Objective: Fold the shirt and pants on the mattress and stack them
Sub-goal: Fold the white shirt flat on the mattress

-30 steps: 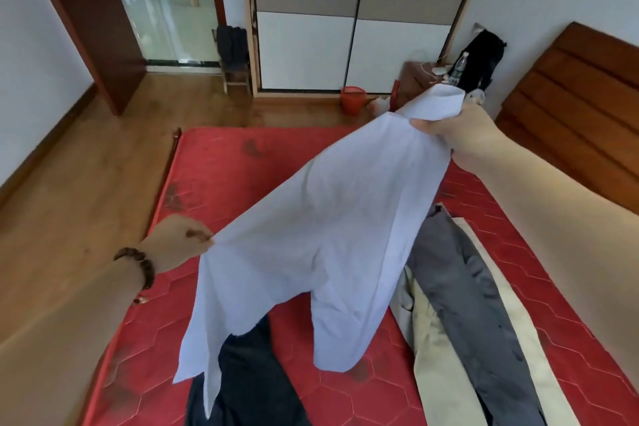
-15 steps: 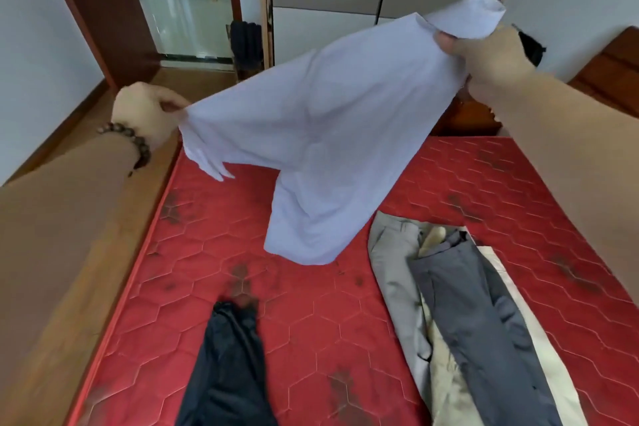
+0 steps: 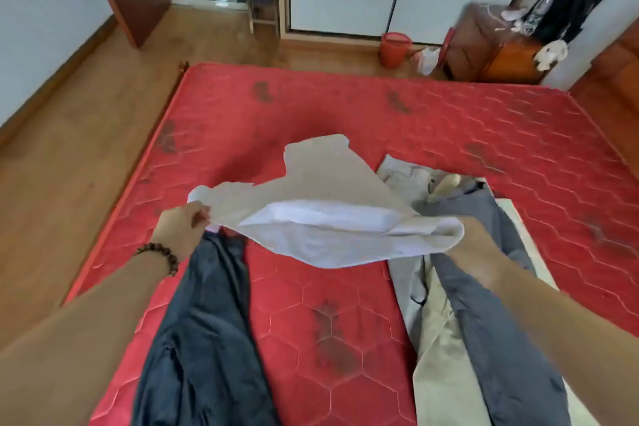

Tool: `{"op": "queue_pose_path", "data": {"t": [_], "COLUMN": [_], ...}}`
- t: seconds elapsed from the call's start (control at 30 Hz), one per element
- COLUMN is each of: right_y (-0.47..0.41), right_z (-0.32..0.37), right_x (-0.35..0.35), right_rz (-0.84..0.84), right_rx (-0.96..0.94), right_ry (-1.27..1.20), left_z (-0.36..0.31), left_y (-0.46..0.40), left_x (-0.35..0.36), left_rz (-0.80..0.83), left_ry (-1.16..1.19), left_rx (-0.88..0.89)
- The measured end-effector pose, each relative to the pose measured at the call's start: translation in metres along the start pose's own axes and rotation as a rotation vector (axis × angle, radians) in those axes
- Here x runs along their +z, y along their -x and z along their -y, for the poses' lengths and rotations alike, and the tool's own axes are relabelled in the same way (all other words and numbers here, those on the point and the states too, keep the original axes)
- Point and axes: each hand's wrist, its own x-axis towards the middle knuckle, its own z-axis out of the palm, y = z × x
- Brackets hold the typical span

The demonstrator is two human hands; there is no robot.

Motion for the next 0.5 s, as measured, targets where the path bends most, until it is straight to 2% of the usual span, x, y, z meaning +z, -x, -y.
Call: {"op": "queue_pose_path", "data": {"t": [0.1, 0.2, 0.27, 0.37, 0.5], "right_y": [0.014, 0.051, 0.081, 0.120, 0.148], "right_z": [-0.094, -0.168, -0.206, -0.246, -0.280], "right_x": [0.062, 0.109, 0.133, 0.157, 0.177], "right_rz": [0.128, 0.247, 0.293, 0.452, 0.557], "right_rx": [0.135, 0.129, 0.040, -0.052, -0.238], "right_ry": [0.036, 0.133, 0.248, 0.486, 0.676], "left_z": [0.062, 0.113, 0.140, 0.166, 0.161], "left_y": [0.060, 0.115, 0.145, 0.176, 0.198], "left_x": [0.074, 0.118, 0.133, 0.139, 0.141], "left_rz": [0.131, 0.219, 0.262, 0.330, 0.399], "left_ry": [-0.076, -0.097, -0.123, -0.201, -0.375], "left_rx": [-0.019, 0.002, 0.077, 0.141, 0.186]}}
